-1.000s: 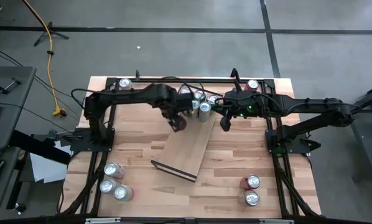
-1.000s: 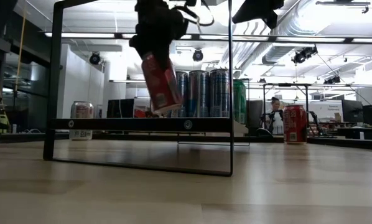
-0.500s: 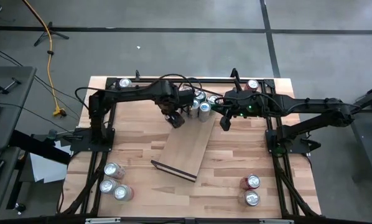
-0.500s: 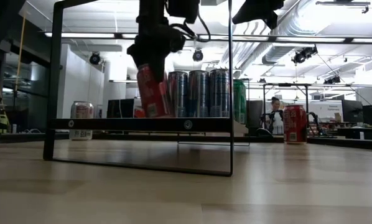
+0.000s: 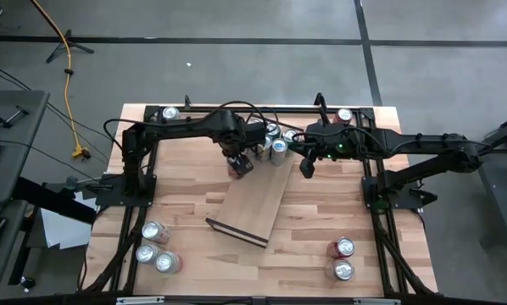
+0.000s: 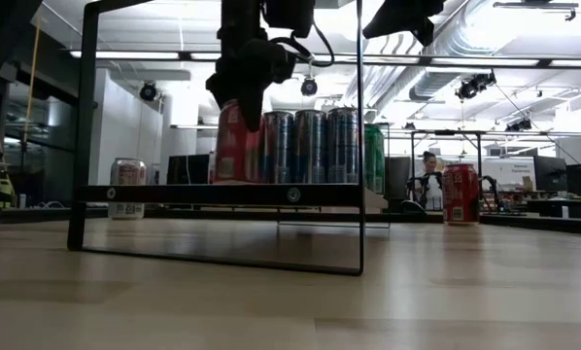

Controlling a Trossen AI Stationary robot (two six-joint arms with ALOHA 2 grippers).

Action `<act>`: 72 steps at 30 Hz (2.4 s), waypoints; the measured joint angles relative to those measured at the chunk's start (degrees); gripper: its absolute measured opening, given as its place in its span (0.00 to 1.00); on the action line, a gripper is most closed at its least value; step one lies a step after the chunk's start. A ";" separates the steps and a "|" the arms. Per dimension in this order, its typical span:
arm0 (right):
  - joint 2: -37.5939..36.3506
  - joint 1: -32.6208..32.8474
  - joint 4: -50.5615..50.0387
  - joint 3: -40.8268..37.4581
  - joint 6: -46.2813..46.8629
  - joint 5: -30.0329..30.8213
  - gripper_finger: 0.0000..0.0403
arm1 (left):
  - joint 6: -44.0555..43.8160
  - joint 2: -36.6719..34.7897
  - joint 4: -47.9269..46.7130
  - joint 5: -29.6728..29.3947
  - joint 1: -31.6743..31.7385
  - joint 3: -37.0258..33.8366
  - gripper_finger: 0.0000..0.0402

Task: Place canned beverage on shelf
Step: Put the top left red soda can on the shelf

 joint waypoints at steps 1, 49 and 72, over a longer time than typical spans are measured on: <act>0.00 0.00 0.00 0.00 0.01 0.00 0.00 | 0.84 0.00 0.58 -0.16 0.00 0.00 0.60; 0.04 -0.09 -0.46 0.02 0.64 0.03 0.00 | 11.07 -29.92 34.12 -1.97 -5.78 -17.25 0.79; 0.04 -0.08 -0.44 0.02 3.20 0.04 0.00 | -7.15 -58.42 60.19 -3.98 -8.01 -68.11 0.05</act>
